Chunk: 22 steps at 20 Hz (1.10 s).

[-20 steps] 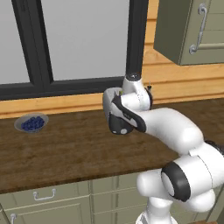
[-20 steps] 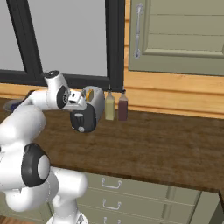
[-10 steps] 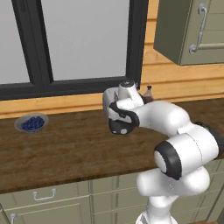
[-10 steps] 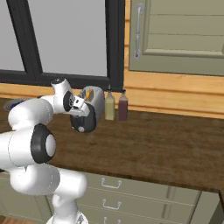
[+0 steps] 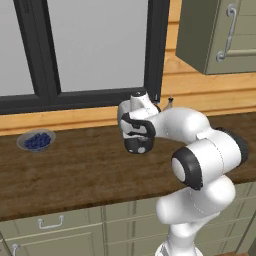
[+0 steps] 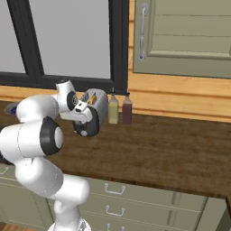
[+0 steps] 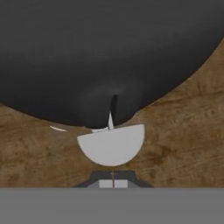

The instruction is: Start the toaster. Once the lever pops up, take the bread to the plate on the dining counter.

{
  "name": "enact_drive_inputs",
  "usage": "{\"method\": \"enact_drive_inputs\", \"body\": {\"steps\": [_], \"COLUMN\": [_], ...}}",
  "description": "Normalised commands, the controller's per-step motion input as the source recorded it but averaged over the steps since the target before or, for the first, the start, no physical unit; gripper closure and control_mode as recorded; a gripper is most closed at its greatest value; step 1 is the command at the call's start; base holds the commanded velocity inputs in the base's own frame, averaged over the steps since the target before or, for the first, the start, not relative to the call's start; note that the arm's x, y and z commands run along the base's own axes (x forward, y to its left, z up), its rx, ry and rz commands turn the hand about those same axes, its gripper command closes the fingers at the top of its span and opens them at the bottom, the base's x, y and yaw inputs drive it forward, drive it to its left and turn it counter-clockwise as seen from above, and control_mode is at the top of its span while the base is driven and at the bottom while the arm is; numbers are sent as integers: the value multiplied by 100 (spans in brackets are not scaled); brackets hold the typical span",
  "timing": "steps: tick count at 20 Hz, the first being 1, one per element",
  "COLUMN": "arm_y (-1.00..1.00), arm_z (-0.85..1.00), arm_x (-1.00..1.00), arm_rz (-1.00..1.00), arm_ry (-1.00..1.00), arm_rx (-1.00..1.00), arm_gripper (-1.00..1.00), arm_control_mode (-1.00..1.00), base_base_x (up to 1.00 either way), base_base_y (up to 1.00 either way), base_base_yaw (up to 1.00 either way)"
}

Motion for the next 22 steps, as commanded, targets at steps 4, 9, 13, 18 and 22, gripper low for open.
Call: {"method": "enact_drive_inputs", "body": {"steps": [4,9,13,18,22], "arm_y": [0,-4,-2,-1,-12], "arm_z": [-1,-44,-48,-23,41], "arm_x": [23,39,33,3,-55], "arm_rz": [-2,-2,0,0,0], "arm_ry": [1,7,1,0,0], "arm_rx": [-1,-2,0,0,0], "arm_gripper": [100,100,100,100,100], "arm_control_mode": [-100,-100,-100,-100,-100], "base_base_x": [0,0,0,0,0], "base_base_y": [0,0,0,0,0], "base_base_yaw": [0,0,0,0,0]}}
